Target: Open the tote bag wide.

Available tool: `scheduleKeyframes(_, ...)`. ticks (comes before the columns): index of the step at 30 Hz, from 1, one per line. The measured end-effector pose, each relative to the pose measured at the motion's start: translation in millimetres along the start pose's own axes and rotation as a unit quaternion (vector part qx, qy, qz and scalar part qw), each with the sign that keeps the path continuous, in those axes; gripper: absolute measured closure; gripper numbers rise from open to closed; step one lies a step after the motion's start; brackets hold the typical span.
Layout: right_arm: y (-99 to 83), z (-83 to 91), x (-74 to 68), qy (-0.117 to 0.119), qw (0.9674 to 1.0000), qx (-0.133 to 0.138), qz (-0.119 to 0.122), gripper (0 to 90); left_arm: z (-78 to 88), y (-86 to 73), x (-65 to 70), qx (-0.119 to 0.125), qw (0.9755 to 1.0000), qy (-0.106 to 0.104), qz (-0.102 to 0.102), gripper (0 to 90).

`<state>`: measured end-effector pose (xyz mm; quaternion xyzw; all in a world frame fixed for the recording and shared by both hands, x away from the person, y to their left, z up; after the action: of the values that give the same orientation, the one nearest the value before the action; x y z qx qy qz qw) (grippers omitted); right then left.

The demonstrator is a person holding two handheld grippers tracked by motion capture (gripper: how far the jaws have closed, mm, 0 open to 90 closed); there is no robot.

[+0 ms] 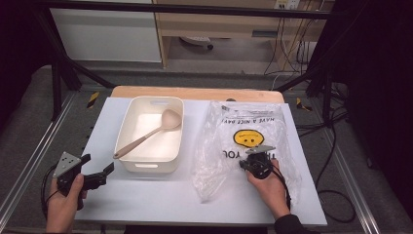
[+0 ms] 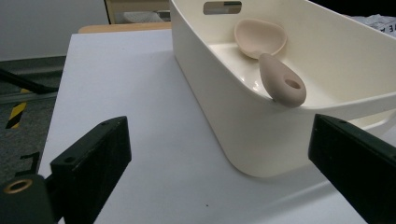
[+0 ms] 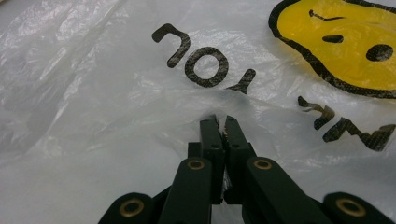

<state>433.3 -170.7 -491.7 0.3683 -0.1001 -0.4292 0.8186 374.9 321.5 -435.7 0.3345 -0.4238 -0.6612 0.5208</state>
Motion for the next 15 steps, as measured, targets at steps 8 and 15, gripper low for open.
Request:
scheduleKeyframes(8,14.0,-7.3,3.7,-0.019,0.9997,0.016,-0.009,90.0,-1.1,-0.5,0.0,-0.002,1.0,0.0,-0.003,5.5)
scheduleKeyframes(15,26.2,-26.8,-19.0,-0.004,1.0,0.005,0.006,90.0,-0.6,-0.9,-1.0,-0.002,1.0,0.0,0.0,5.5)
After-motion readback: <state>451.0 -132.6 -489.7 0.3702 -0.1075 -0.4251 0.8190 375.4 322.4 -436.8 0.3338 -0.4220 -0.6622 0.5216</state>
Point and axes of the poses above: each handheld gripper's, and its own axes: z roughly backward along the jaws, y roughly out of its top, x roughly to its right, the point moved 6 cm from there along -z, roughly forward along the jaws, and after that the axes turned 9 degrees about y, right-handed, at the moved point
